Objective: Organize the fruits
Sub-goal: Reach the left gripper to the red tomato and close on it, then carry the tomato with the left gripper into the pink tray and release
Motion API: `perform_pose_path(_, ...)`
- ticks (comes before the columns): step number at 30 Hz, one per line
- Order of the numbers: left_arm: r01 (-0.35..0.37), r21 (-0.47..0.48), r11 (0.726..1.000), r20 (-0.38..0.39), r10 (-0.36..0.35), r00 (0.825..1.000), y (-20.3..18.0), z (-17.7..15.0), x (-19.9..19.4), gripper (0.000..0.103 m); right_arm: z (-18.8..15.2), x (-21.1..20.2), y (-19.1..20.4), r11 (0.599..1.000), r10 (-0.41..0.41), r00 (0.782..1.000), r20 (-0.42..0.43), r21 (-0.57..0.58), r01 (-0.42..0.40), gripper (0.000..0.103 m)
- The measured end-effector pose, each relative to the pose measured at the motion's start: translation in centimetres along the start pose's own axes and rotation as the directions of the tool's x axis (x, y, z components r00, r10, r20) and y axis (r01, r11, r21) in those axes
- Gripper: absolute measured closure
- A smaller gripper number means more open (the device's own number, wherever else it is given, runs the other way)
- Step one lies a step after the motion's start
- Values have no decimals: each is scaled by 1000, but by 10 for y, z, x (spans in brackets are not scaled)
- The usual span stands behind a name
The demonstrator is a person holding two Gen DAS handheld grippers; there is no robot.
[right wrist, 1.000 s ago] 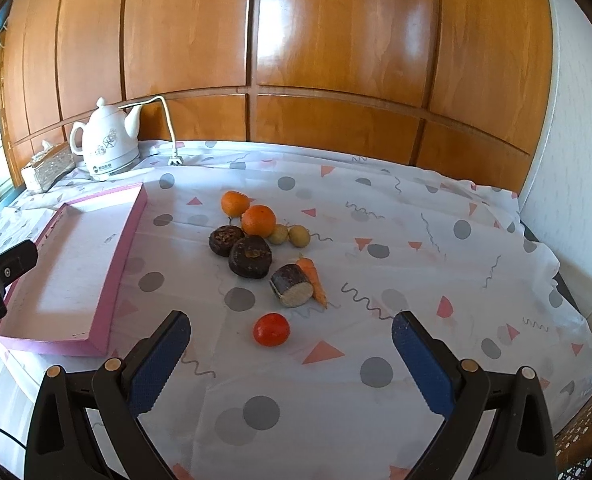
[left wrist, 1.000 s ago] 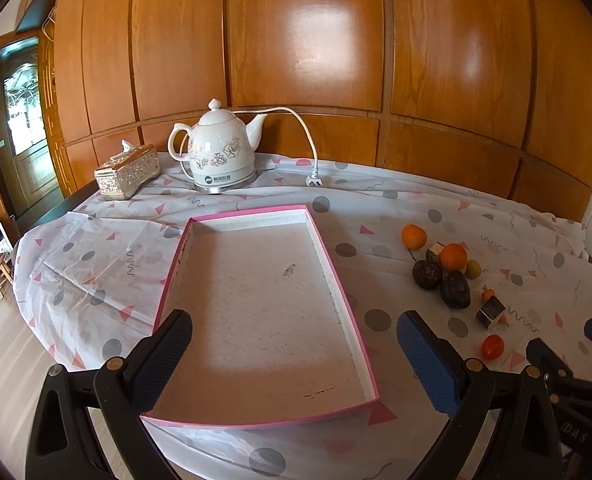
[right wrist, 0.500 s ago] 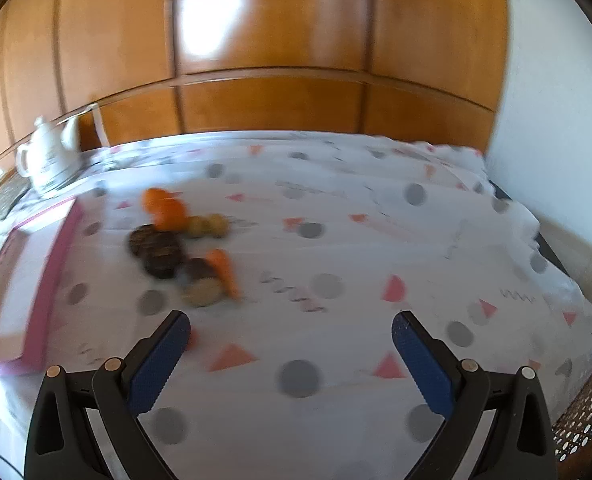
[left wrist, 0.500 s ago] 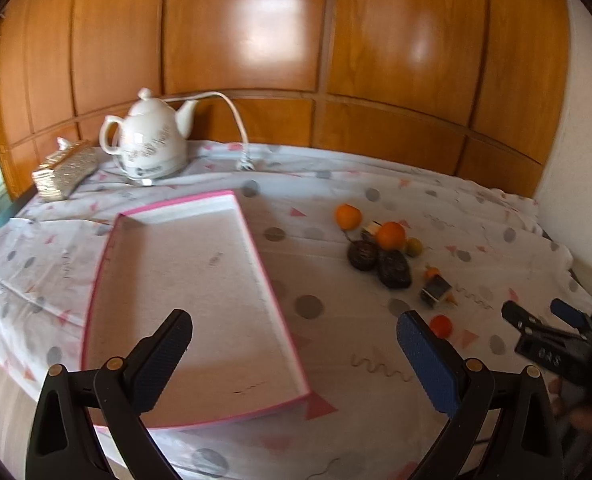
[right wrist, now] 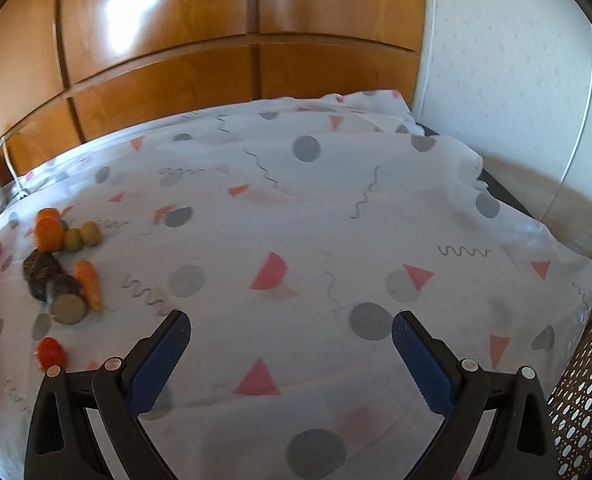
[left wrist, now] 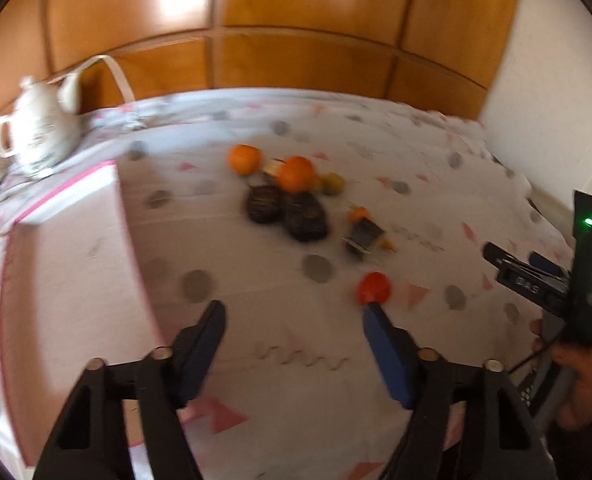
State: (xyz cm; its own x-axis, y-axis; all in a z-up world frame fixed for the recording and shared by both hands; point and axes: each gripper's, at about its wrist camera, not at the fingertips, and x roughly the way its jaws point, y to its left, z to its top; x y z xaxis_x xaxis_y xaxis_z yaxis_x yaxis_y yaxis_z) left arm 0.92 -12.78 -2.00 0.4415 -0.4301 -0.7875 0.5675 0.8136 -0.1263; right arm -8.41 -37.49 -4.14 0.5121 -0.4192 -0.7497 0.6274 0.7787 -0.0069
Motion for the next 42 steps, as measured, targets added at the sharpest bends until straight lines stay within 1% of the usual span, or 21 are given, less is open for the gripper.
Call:
perform_pose_path(1,26,19,999,-19,-26,999,-7,3,5,48,-1,2,-1,1000,-11,1000,-4,-2,11,1)
perform_pose_path(3,60,49,997,-43,-58,997,-17,7,15,54,-2,5,-4,1000,-24,1000,-9,1,24,1)
perform_pose_path(5,93,82,992,-66,-87,994,-30,11,27,55,-2,9,-8,1000,-26,999,-19,10,26,1)
perform_pose_path(9,118,111,987,-102,-107,989,-45,13,44,56,-4,17,-12,999,-39,999,-29,11,40,1)
perform_pose_path(15,124,103,987,-124,-111,986,-51,16,63,58,-2,22,-17,999,-49,998,-26,19,50,1)
perform_pose_path(19,116,90,989,-121,-104,987,-51,17,66,58,-1,25,-24,996,-75,997,-20,45,75,1)
perform_pose_path(23,102,78,992,-124,-92,988,-51,16,71,58,-1,30,-34,991,-101,994,-30,88,103,1)
perform_pose_path(27,90,70,993,-135,-80,988,-51,14,78,64,-2,36,-40,986,-117,992,-53,115,122,1)
perform_pose_path(28,89,65,994,-136,-79,987,-50,13,79,68,-3,39,-42,985,-113,992,-64,125,120,1)
perform_pose_path(30,83,64,994,-126,-75,989,-49,12,79,74,-5,41,-43,984,-104,992,-65,140,112,1)
perform_pose_path(36,101,37,994,-101,-97,990,-42,9,73,75,-6,43,-41,983,-112,993,-49,139,117,0)
perform_pose_path(39,98,14,995,-63,-97,993,-34,12,59,75,-6,44,-41,983,-111,993,-45,145,116,0)
perform_pose_path(42,86,-39,995,-4,-87,996,-13,19,37,75,-6,45,-40,983,-114,992,-48,141,120,0)
